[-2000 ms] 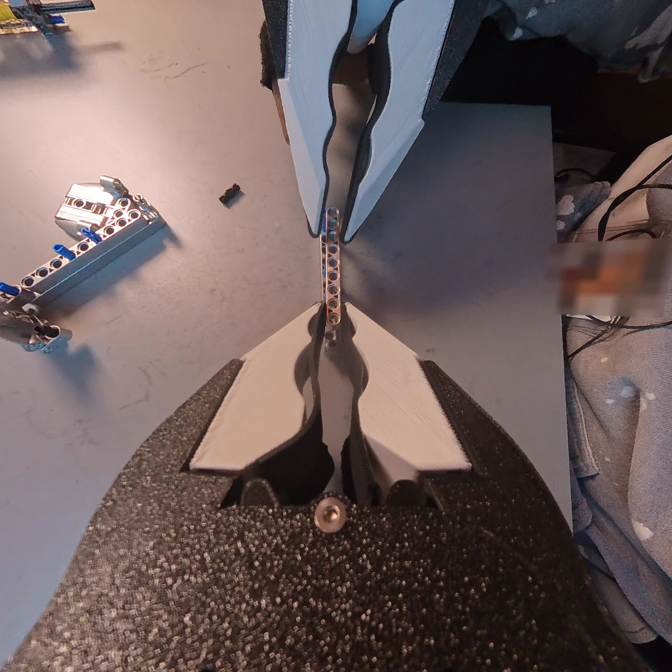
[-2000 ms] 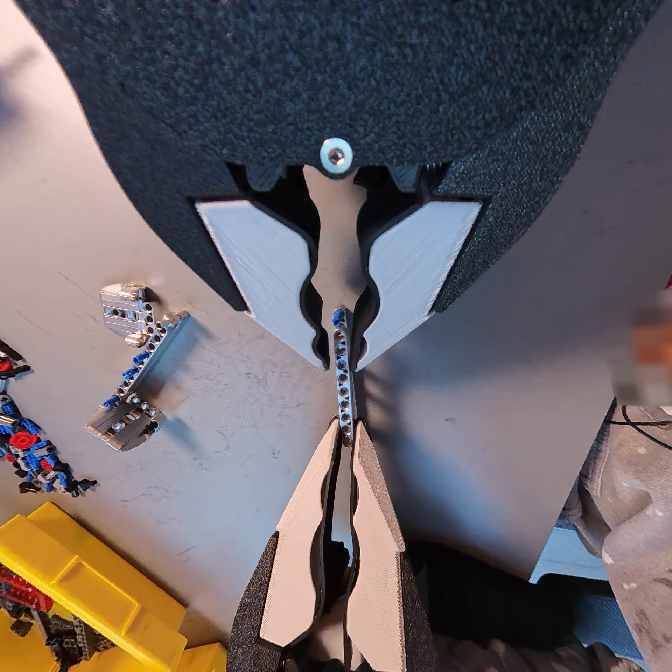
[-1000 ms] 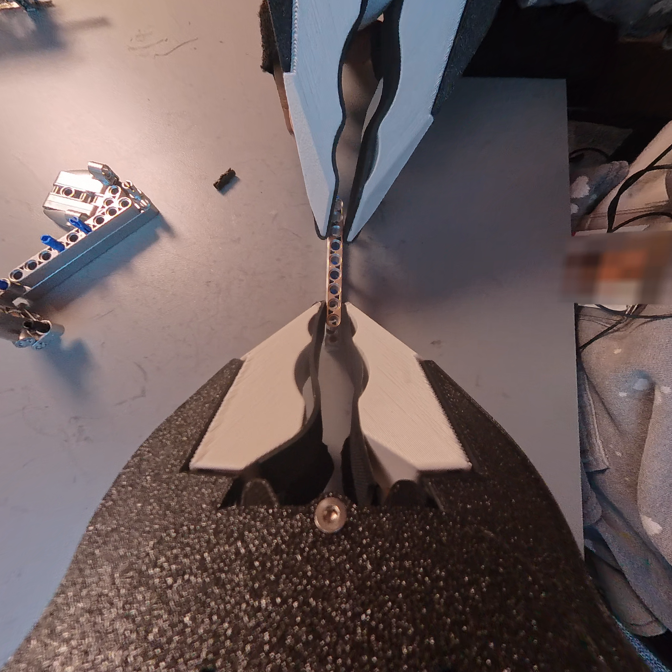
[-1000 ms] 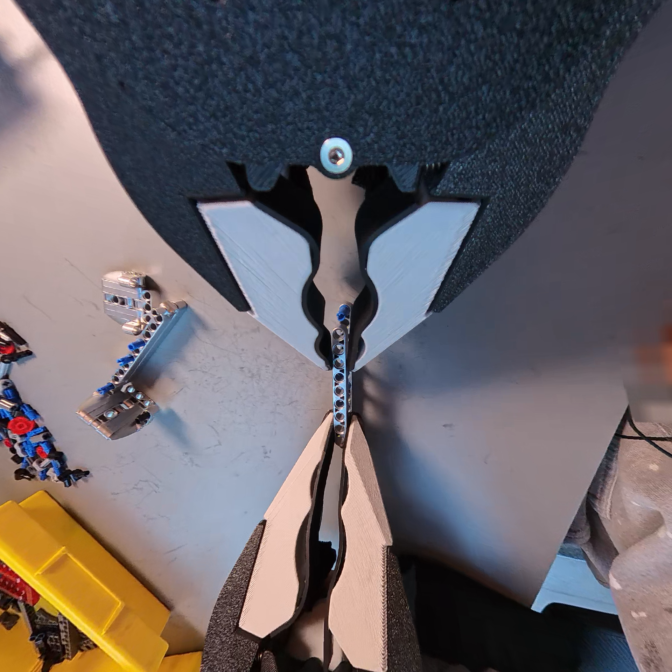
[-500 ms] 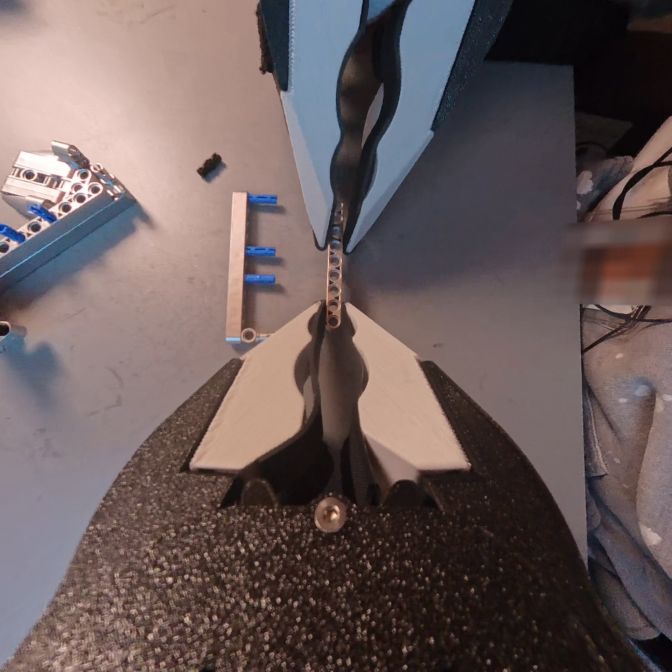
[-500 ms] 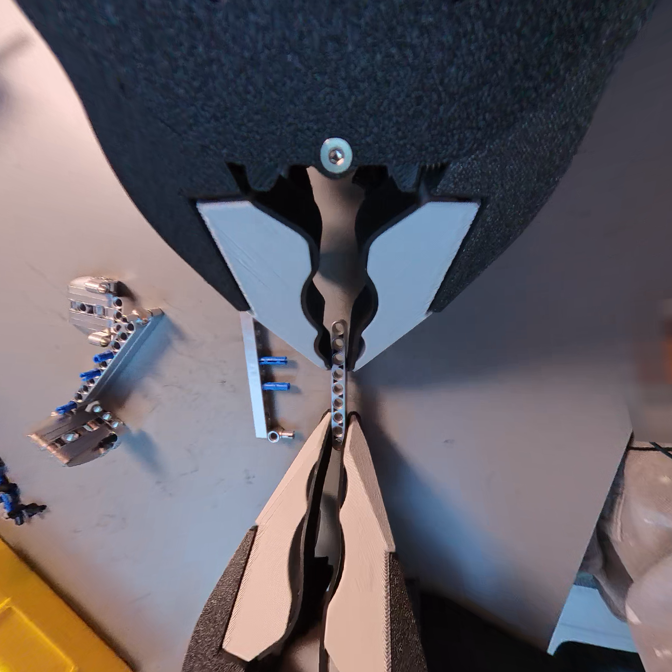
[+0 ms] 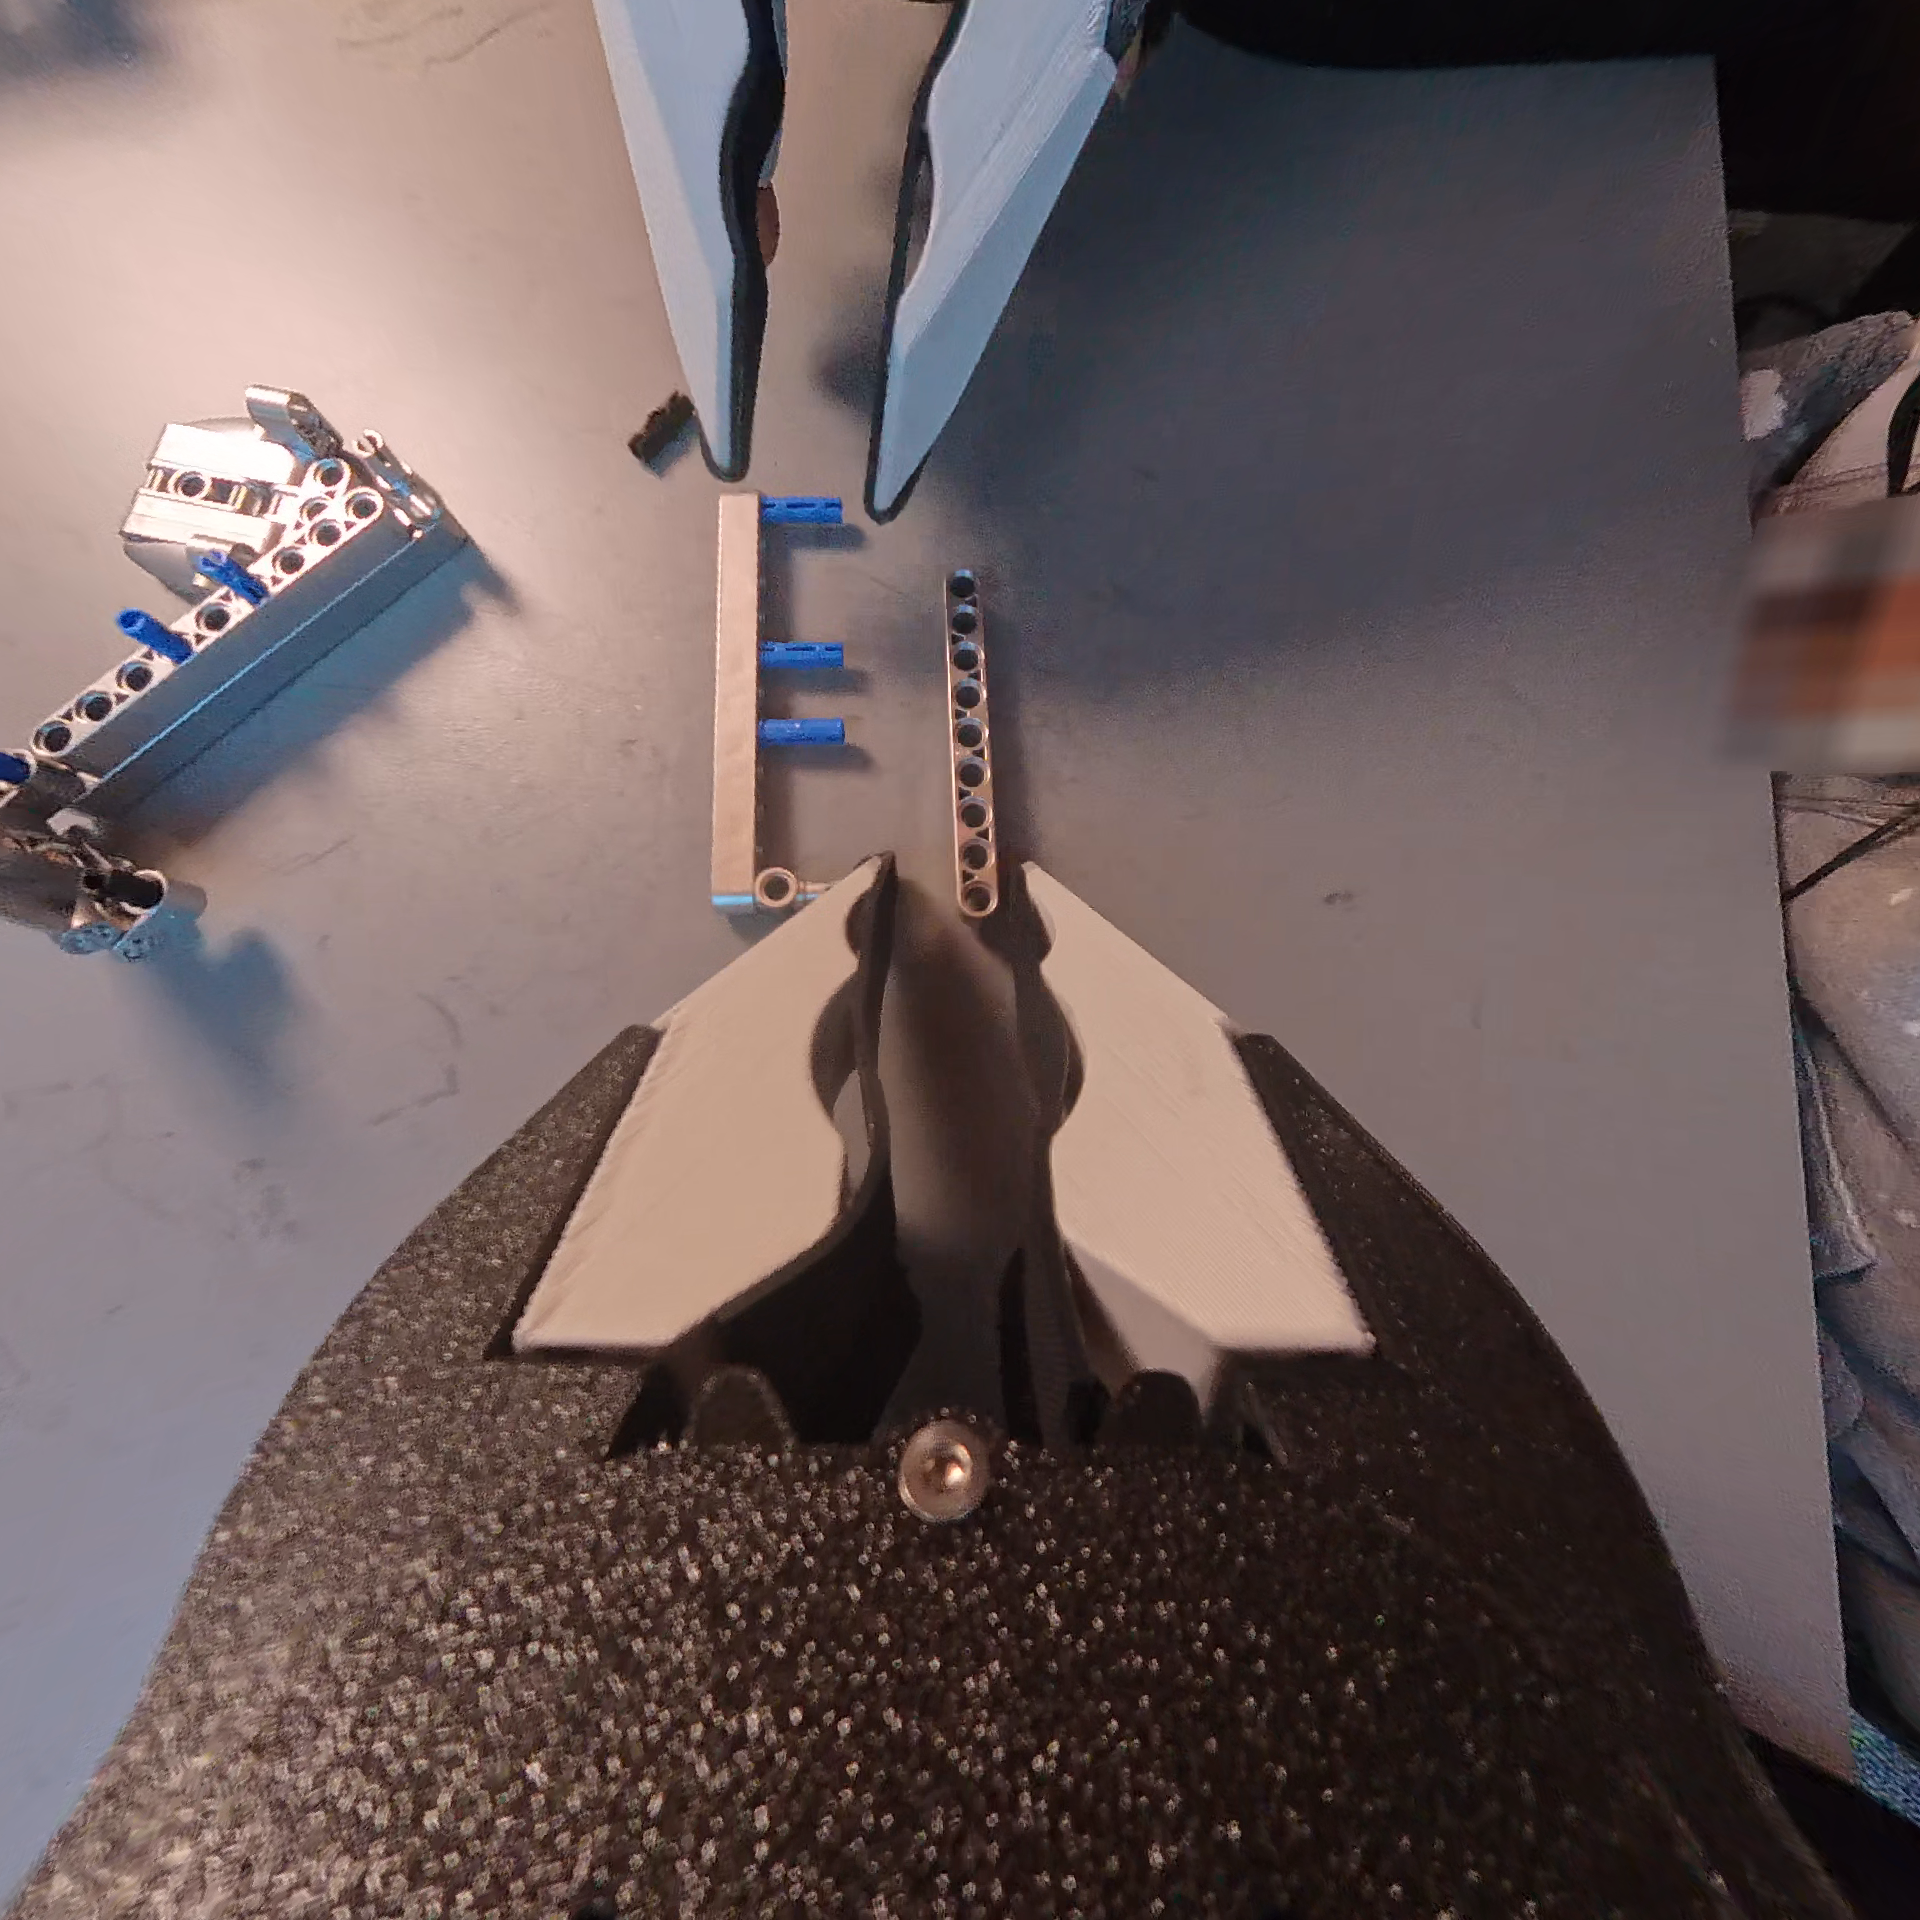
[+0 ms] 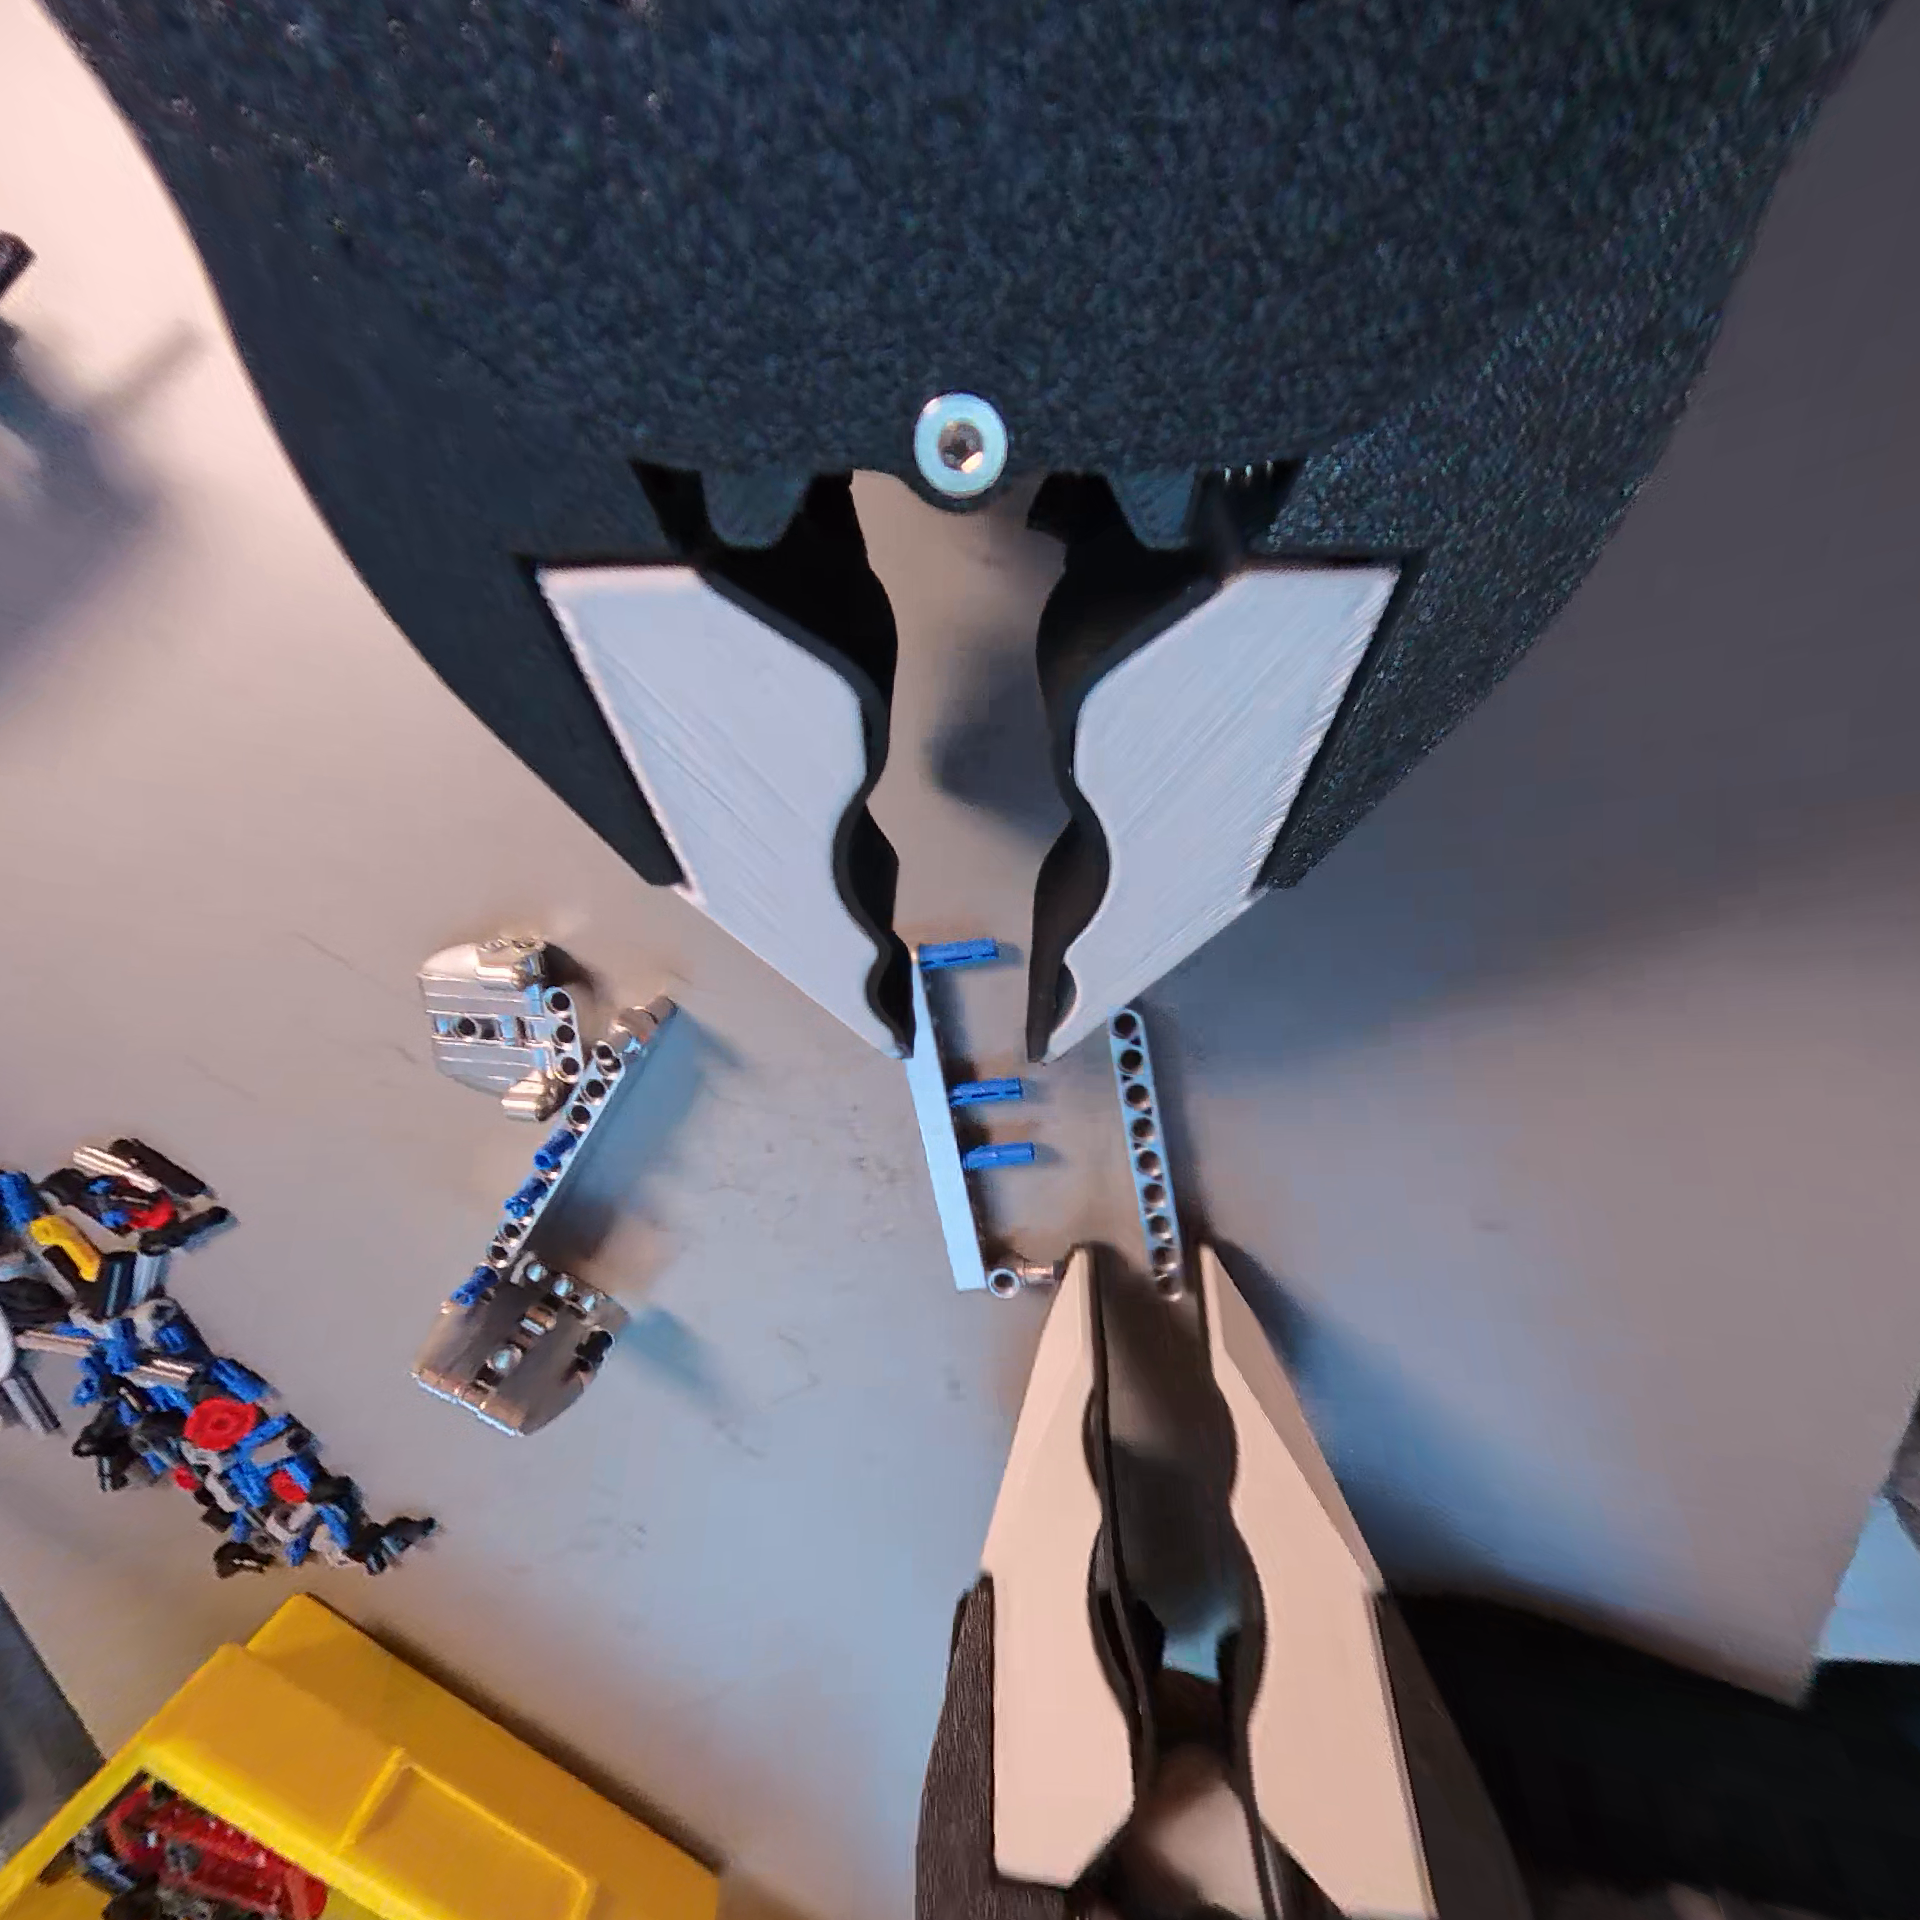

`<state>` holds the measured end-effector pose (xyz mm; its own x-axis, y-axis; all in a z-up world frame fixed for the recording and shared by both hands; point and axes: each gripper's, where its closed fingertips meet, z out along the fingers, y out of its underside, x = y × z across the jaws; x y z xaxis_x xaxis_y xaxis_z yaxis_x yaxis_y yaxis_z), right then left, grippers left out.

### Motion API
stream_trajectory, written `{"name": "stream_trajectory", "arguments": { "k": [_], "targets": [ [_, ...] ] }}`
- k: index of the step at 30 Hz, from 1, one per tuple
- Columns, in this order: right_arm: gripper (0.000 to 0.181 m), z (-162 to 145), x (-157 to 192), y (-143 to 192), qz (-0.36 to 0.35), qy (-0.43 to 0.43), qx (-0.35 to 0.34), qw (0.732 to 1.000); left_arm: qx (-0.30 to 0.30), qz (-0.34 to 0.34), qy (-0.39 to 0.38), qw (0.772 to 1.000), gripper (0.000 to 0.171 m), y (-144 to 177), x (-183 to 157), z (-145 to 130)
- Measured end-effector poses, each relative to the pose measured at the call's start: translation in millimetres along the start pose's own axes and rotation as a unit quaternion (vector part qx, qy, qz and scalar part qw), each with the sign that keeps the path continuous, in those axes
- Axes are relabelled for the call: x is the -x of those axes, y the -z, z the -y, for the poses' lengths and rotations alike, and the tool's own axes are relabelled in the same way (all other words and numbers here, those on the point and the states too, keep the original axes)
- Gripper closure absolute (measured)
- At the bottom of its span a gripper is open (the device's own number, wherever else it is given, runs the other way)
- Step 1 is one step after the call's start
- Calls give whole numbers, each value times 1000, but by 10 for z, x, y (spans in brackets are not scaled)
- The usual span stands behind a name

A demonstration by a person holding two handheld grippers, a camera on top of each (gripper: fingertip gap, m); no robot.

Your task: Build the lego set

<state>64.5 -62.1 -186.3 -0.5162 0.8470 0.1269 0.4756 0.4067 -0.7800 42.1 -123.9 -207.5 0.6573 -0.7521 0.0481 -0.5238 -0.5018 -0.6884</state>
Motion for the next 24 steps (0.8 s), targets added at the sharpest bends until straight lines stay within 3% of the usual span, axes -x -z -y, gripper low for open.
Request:
{"name": "stream_trajectory", "arguments": {
  "k": [5, 10, 14, 17, 20, 22, 24],
  "targets": [
    [164, -104, -123, -94, -12, 37, 41, 998, -56, 9, 36, 998, 154, 206, 230, 50],
    [175, -127, -95, -208, 28, 42, 78, 996, -51, 76, 7, 996, 155, 165, 414, 22],
    [175, -127, -66, -179, 103, -95, 111, 984, -63, 82, -46, 994, 155, 150, 341, 78],
    [175, -70, -23, -125, 194, -229, 101, 949, -77, 81, -70, 991, 150, 165, 288, 121],
    [175, 96, 68, -53, 290, -334, 57, 895, -80, 111, -96, 986, 147, 178, 317, 161],
    [175, 158, 137, -8, 334, -369, 41, 867, -92, 121, -106, 983, 154, 197, 308, 224],
    [175, 188, 179, 4, 350, -381, 30, 855, -98, 113, -112, 982, 164, 208, 261, 258]
  ]
}}
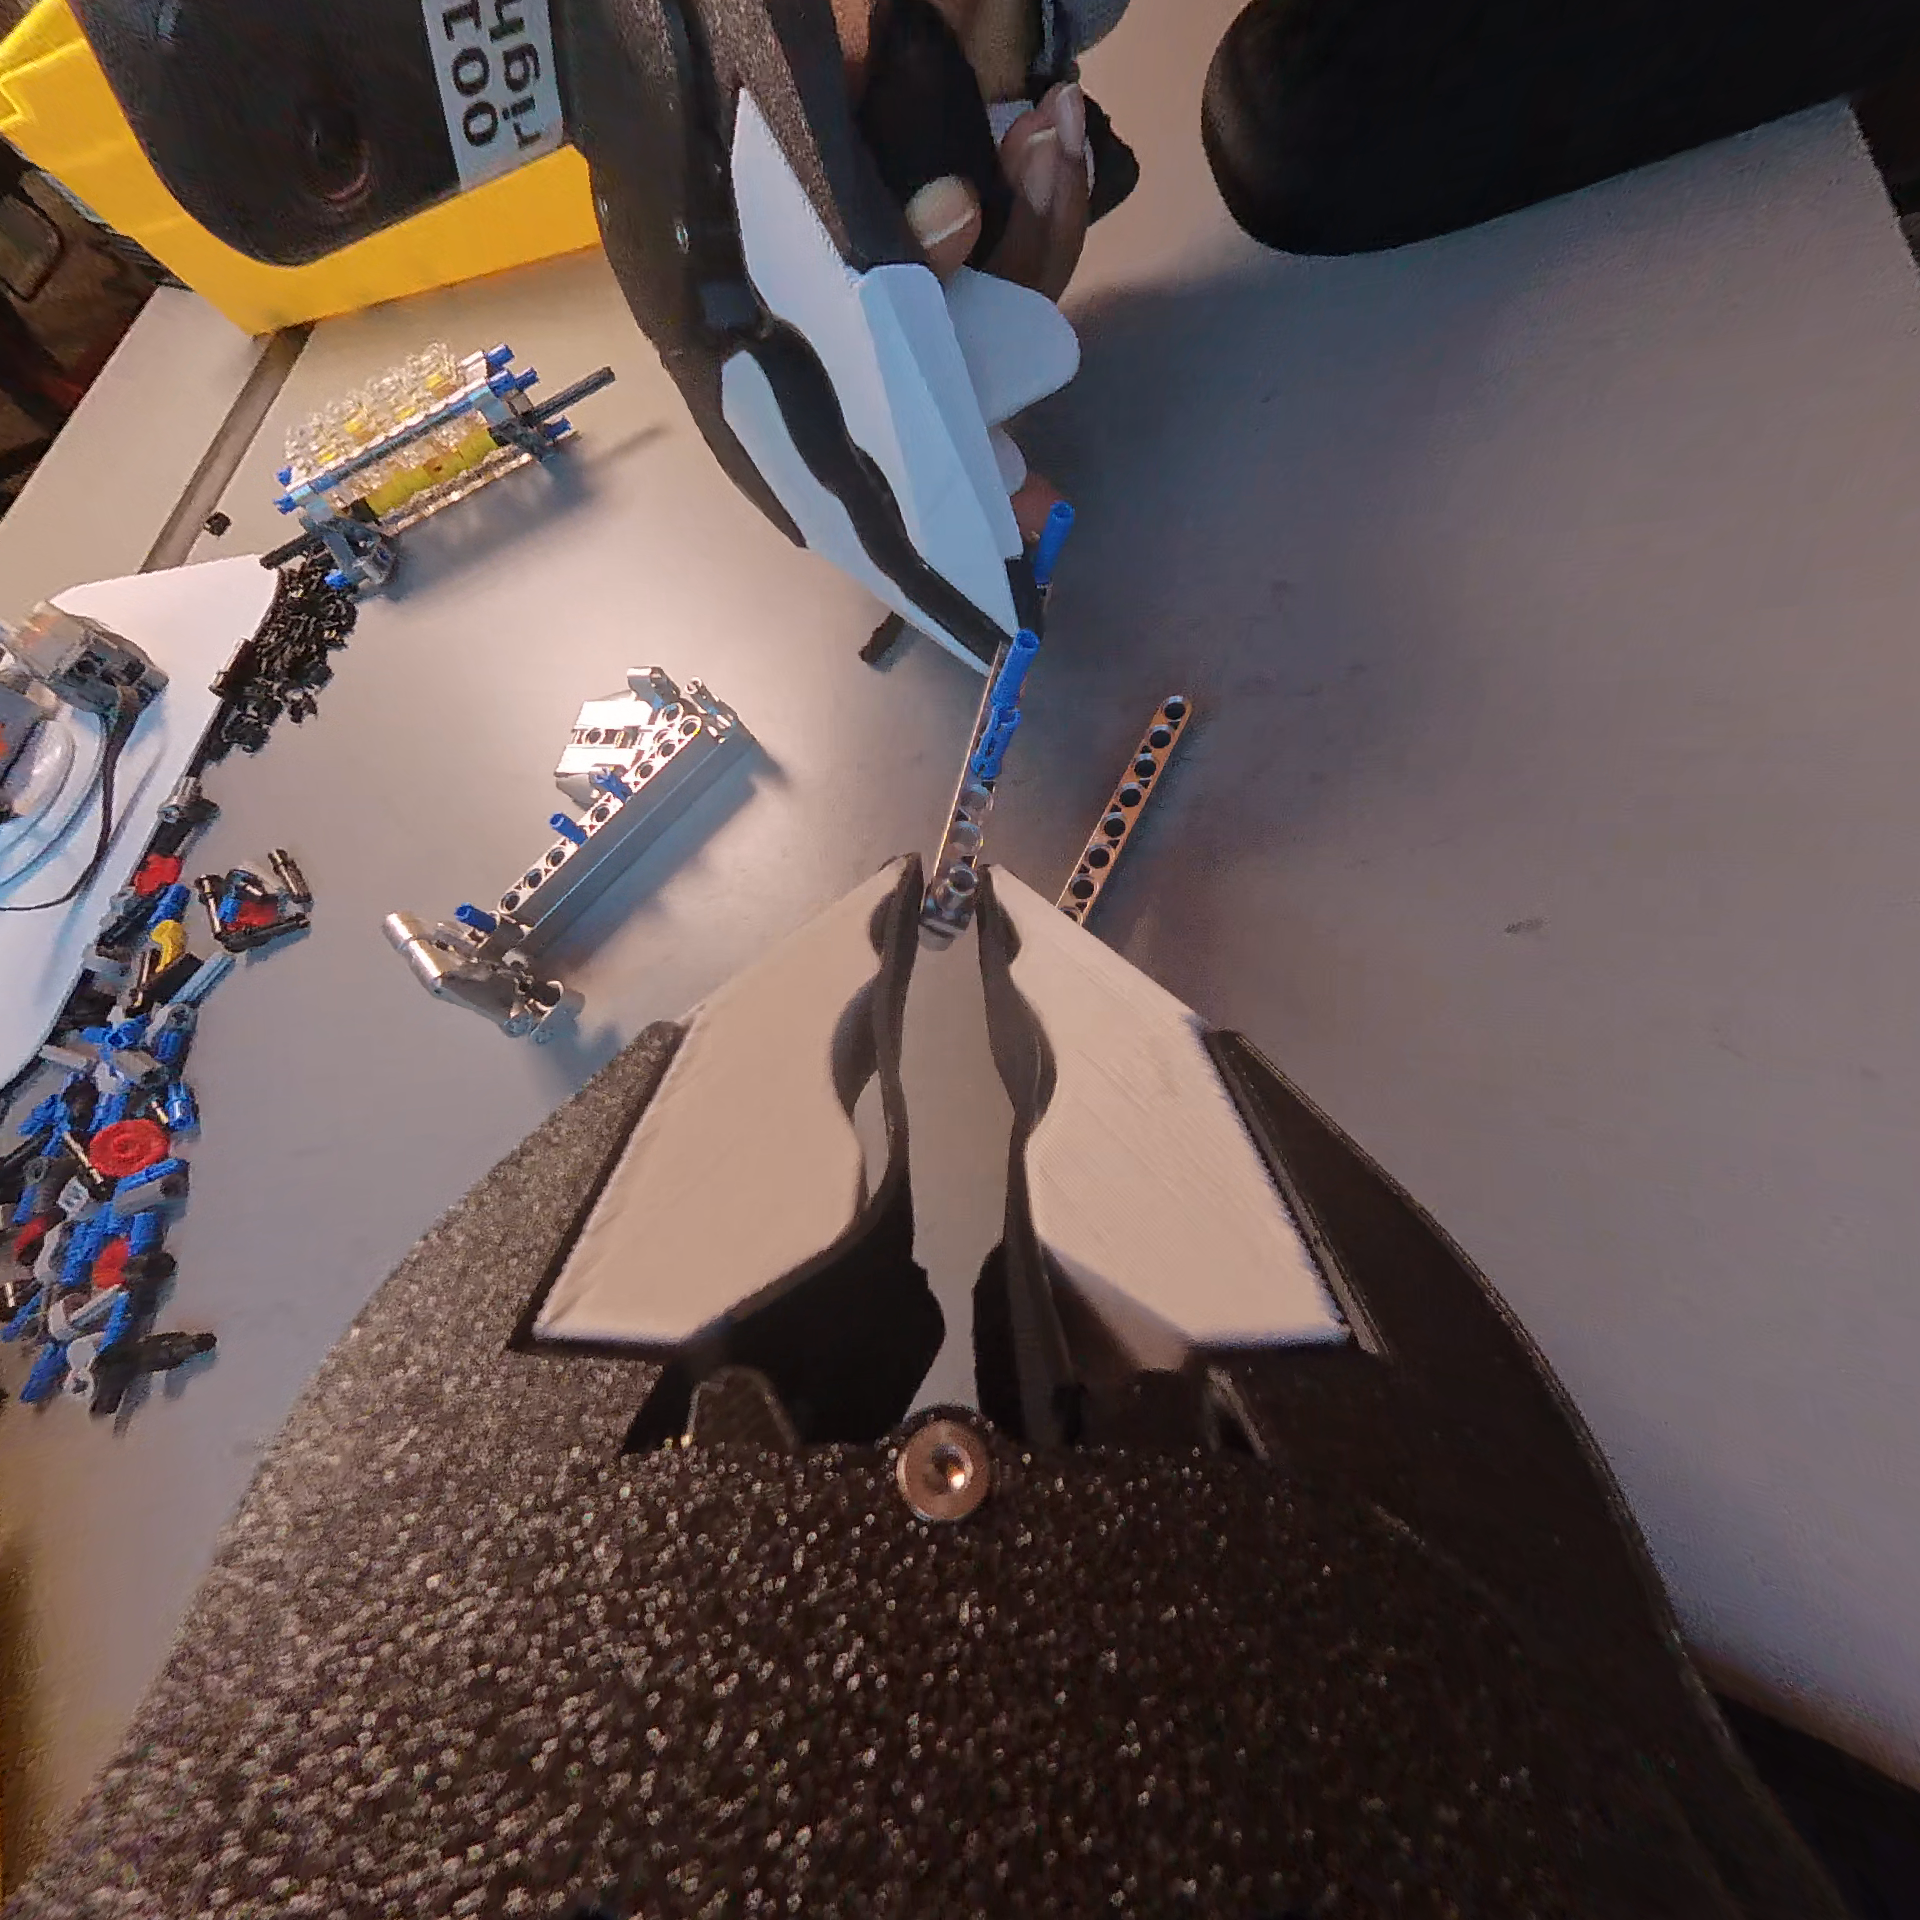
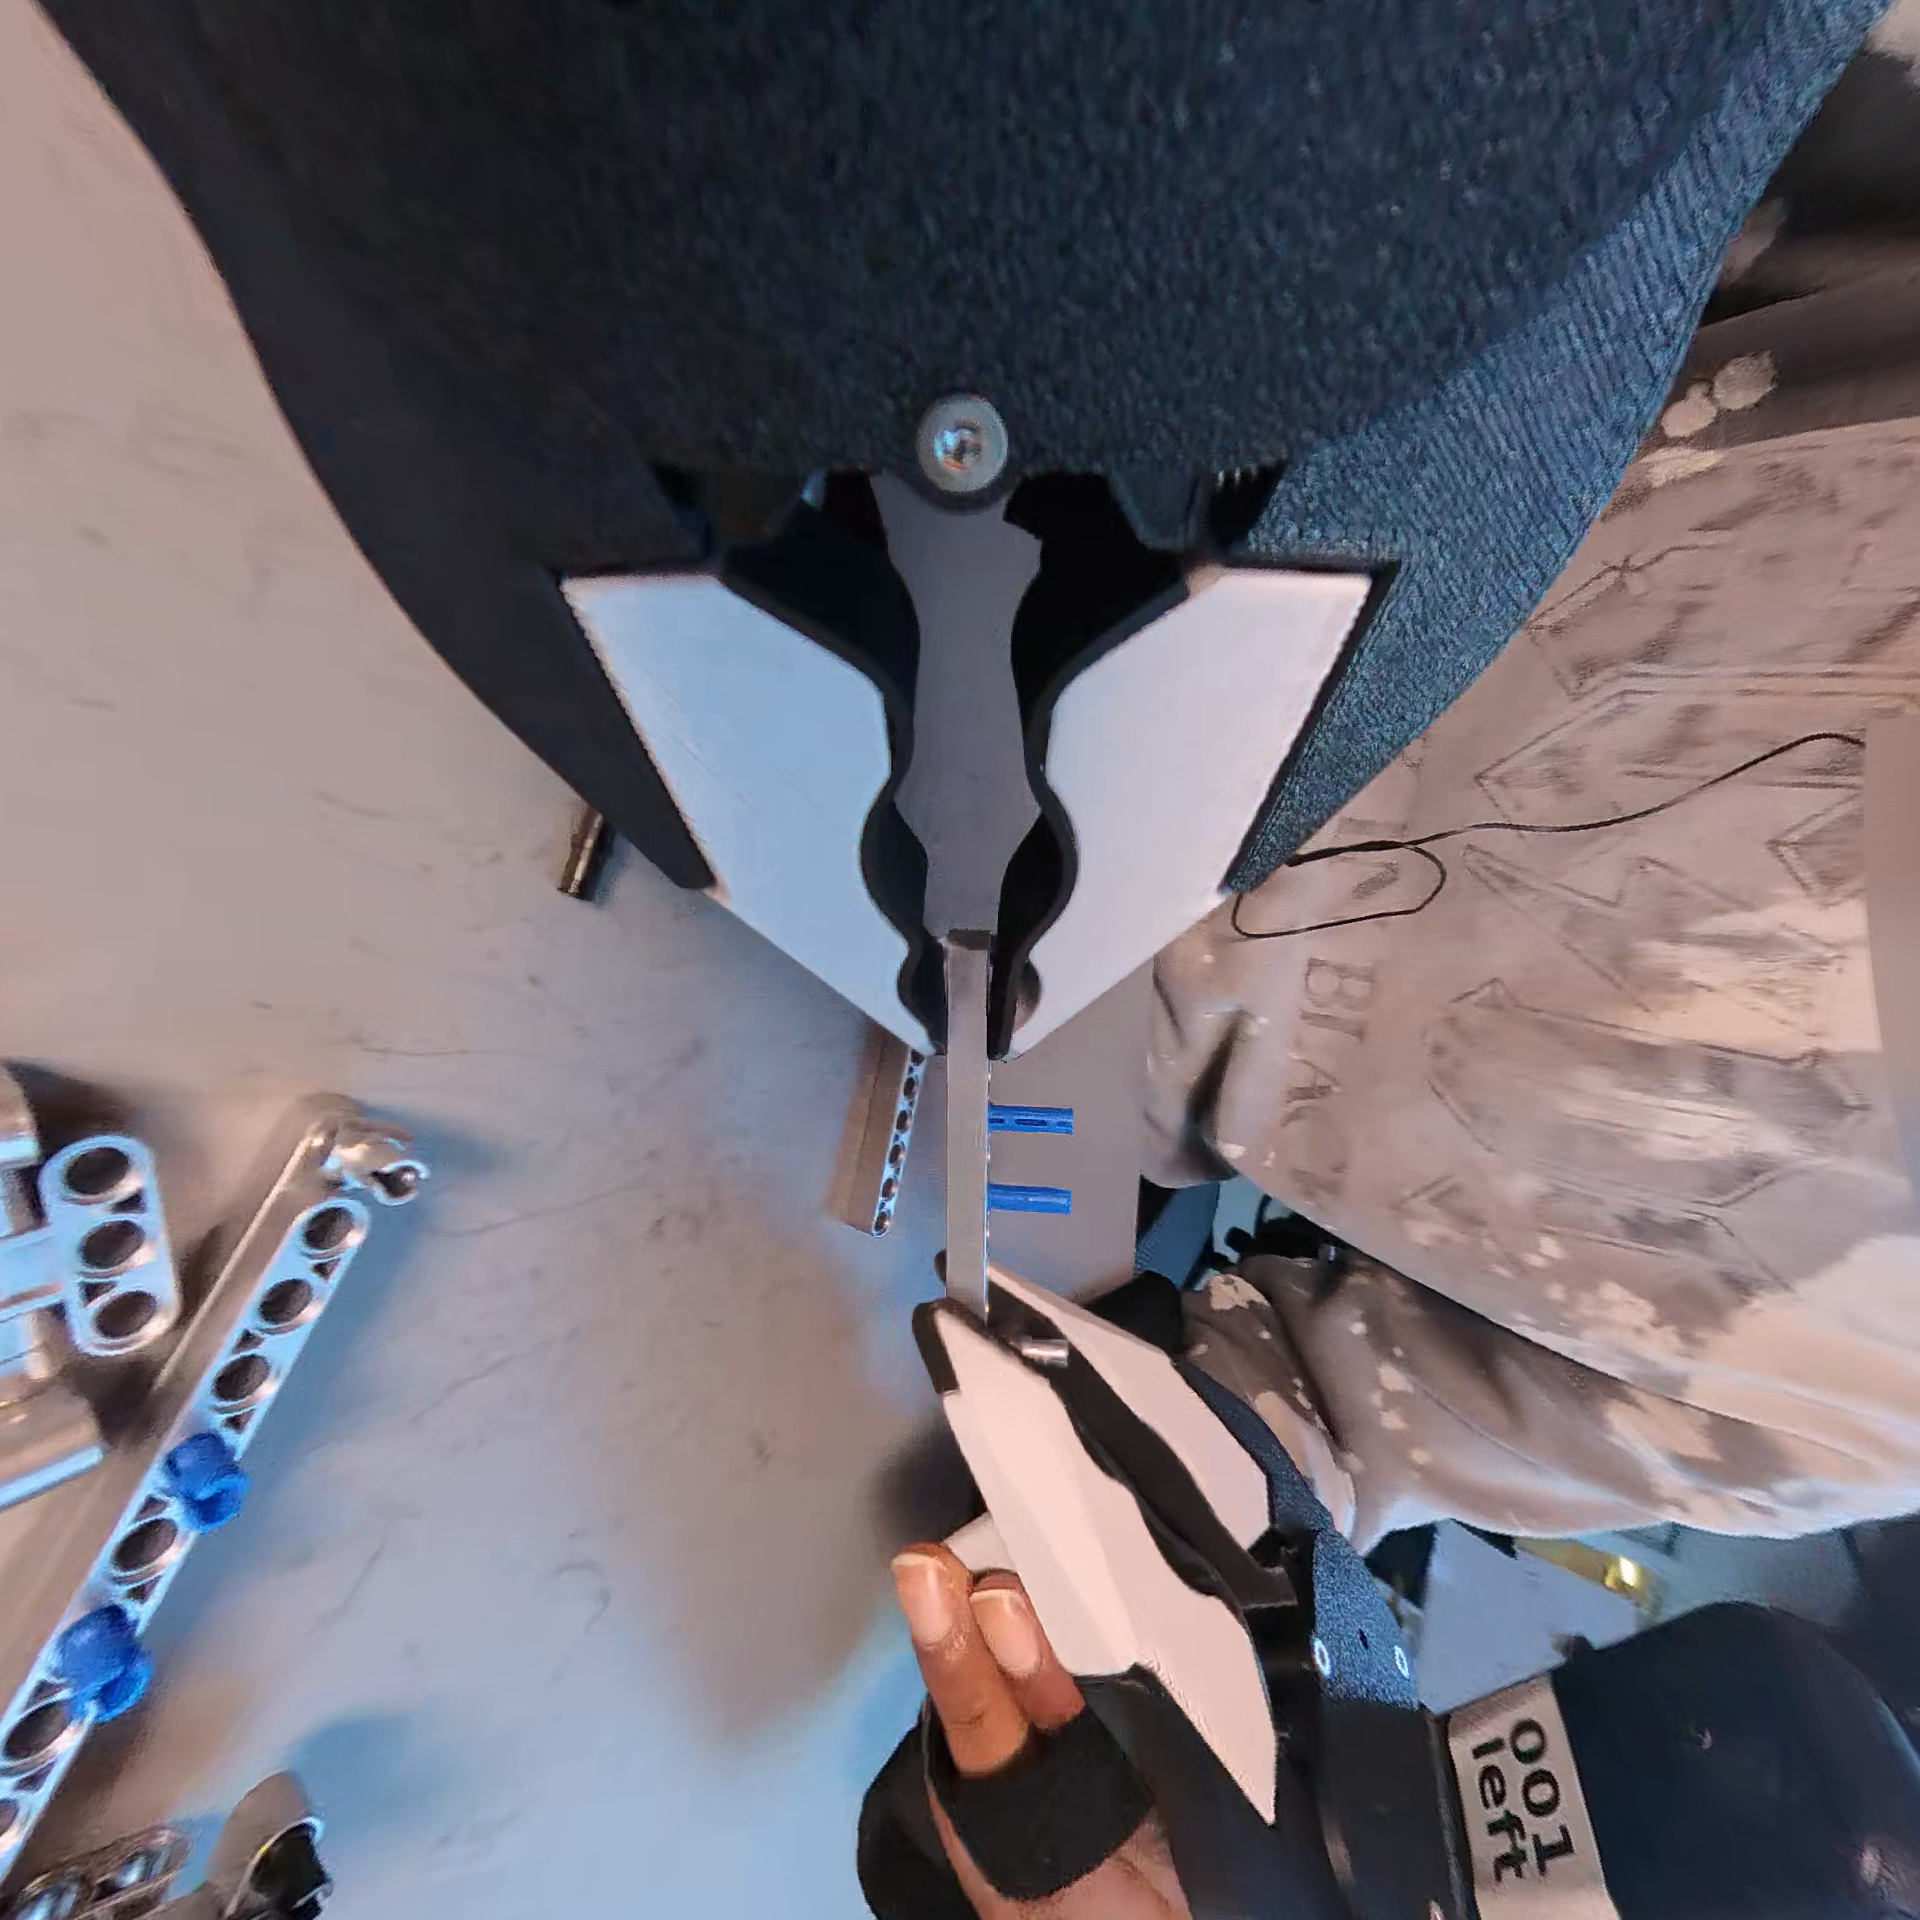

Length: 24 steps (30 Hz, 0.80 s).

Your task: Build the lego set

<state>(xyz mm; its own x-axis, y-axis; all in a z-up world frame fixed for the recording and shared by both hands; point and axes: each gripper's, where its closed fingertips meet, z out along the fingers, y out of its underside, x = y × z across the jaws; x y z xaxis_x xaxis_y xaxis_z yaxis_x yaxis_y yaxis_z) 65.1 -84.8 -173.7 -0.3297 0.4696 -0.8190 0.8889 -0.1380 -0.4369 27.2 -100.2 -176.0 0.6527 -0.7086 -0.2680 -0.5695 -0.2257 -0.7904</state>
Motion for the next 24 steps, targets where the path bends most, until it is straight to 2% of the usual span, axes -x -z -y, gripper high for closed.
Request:
{"name": "stream_trajectory", "arguments": {
  "k": [3, 5, 7, 9, 13, 15, 18, 21, 24],
  "targets": [
    [174, 43, -78, 39, -35, 27, -20, 999, 5, -22, 25, 999, 166, 4, -34, -8],
    [167, 167, -86, 190, -101, 106, -60, 987, 10, -29, 49, 998, 167, 29, 1, -56],
    [157, 174, 30, 307, -169, 192, -74, 964, 18, -34, 85, 996, 167, 94, 76, -144],
    [156, 9, 111, 243, -227, 246, -45, 941, 32, -30, 109, 993, 167, 175, 166, -271],
    [152, -163, -124, -193, -340, 286, 25, 895, 29, -7, 135, 990, 167, 275, 343, -362],
    [175, -125, -188, -345, -359, 317, 40, 877, 26, -14, 139, 990, 167, 267, 320, -357],
    [176, -279, -50, -295, -324, 359, 71, 872, 11, -51, 133, 990, 167, 185, 131, -254],
    [175, -493, 227, -98, -295, 368, 37, 881, -3, -116, 113, 987, 167, 24, -228, -40],
    [175, -682, 455, 77, -297, 352, 4, 887, 21, -161, 78, 984, 166, -186, -582, 64]
  ]
}}
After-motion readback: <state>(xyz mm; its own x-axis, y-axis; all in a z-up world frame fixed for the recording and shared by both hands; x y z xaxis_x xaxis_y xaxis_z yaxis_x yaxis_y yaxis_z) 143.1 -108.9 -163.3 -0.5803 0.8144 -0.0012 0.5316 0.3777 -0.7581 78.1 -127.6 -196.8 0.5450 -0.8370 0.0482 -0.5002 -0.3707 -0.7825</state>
